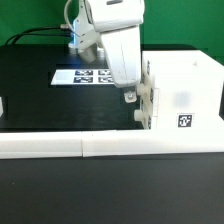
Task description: Assemble drawer
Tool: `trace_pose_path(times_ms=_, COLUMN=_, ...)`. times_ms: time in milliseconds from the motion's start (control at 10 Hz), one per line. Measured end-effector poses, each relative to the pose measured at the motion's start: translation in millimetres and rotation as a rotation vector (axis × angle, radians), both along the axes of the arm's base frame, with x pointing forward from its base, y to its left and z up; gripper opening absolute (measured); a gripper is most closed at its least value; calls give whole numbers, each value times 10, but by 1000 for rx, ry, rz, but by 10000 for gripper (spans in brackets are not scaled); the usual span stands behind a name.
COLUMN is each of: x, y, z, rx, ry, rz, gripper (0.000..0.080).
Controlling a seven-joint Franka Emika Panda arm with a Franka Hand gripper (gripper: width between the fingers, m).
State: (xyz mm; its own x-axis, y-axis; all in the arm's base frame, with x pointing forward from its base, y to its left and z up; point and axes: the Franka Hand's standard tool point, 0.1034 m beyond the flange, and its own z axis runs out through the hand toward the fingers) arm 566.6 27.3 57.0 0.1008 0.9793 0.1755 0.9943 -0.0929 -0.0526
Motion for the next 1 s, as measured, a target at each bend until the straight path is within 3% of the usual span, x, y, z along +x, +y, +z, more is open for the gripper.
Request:
trace_pose_path(times_ms=200, x=-35, y=-100, z=6, rx=-13, ry=-6, rz=-31, gripper=649)
trace_pose_path(times_ms=400, x=-234, y=-407, z=11, rx=-33, ry=-7, rz=-73, gripper=649)
trace_pose_path(times_ms=500, x=-309, y=-469, z=33, rx=-50, ry=-56, rz=-151, gripper=649)
trace_pose_path(times_ms=600, x=-416, y=-425, z=9, rx=-59, ry=-70, rz=-161, gripper=649)
trace_pose_path(times_ms=1000, x=-401, y=-453, z=-6, rx=-57, ry=-53, rz=-165, gripper=649)
